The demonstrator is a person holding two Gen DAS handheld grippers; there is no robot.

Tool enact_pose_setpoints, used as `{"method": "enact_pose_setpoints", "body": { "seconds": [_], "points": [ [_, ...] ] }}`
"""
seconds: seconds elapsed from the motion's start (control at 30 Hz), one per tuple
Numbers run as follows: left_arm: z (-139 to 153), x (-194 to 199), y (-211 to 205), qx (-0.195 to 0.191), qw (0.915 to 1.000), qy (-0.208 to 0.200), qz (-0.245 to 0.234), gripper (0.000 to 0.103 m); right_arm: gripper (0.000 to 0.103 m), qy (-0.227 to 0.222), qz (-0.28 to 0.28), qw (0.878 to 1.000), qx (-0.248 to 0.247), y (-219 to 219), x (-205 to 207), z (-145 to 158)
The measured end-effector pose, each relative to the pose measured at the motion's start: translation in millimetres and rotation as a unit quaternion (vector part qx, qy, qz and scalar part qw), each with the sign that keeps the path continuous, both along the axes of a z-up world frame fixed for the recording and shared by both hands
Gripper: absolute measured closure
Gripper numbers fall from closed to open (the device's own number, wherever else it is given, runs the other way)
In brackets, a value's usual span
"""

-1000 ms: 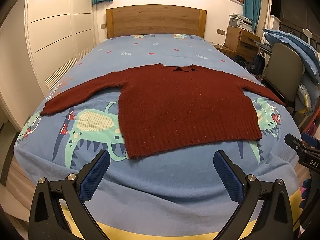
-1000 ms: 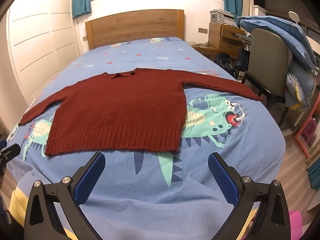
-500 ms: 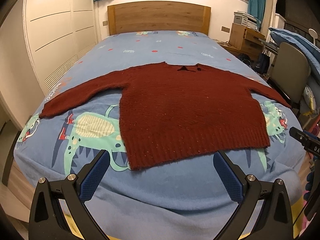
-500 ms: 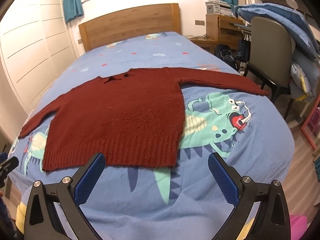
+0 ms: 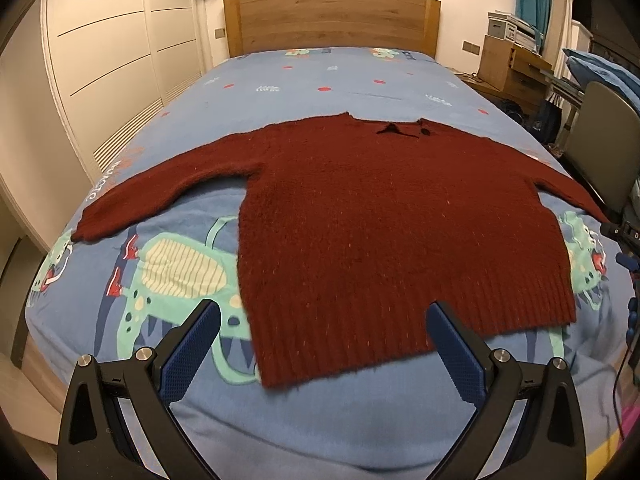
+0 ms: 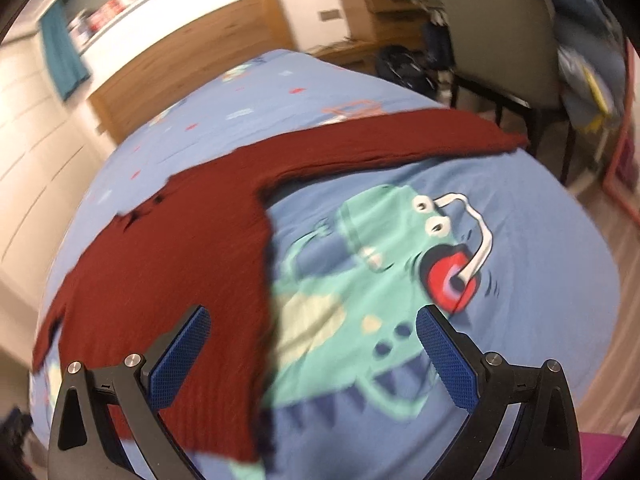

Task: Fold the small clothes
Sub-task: 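Grasp the red sweater's sleeve cuff with the right tool and lift it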

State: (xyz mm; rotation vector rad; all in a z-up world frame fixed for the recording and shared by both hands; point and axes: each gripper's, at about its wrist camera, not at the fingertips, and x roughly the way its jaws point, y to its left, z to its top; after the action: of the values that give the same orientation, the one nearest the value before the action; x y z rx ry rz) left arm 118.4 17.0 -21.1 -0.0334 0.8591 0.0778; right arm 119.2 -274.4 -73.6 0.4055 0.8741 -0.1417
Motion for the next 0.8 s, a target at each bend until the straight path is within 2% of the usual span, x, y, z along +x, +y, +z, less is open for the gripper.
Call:
{"method": "enact_pose_setpoints", "body": {
  "seconds": [0.27,0.47,0.57,0.67,0.73,0.77,0.8],
  "points": [
    [-7.6,31.0,-4.3,0.009,0.9999,0.008,-0.003,0.002,0.001,0.013,-0.056,0.997,0.06,-68.9,57.5,-33.9],
    [-19.0,43.7,-5.3,0.014,0.9996,0.023,0.0,0.002,0.004,0.006,-0.109,0.986,0.123,-123.8,90.0,-56.7],
    [-25.5,49.8,-4.6,0.016,0.9993,0.034,0.003,0.002,0.006,-0.008,-0.142,0.977,0.156,-151.4,100.9,-65.6],
    [-30.0,54.6,-3.7,0.02,0.9989,0.041,0.005,0.002,0.007,-0.047,-0.186,0.959,0.207,-183.8,108.1,-71.2],
    [-32.8,56.8,-3.1,0.023,0.9987,0.044,0.005,0.002,0.008,-0.062,-0.205,0.951,0.224,-199.1,112.4,-73.1],
    [-33.6,57.3,-2.7,0.024,0.9987,0.046,0.006,0.002,0.011,-0.067,-0.214,0.947,0.23,-206.2,115.3,-74.0],
    [-34.8,58.4,-2.4,0.024,0.9986,0.047,0.007,0.002,0.018,-0.074,-0.224,0.943,0.236,-214.9,118.3,-74.5]
  ]
}}
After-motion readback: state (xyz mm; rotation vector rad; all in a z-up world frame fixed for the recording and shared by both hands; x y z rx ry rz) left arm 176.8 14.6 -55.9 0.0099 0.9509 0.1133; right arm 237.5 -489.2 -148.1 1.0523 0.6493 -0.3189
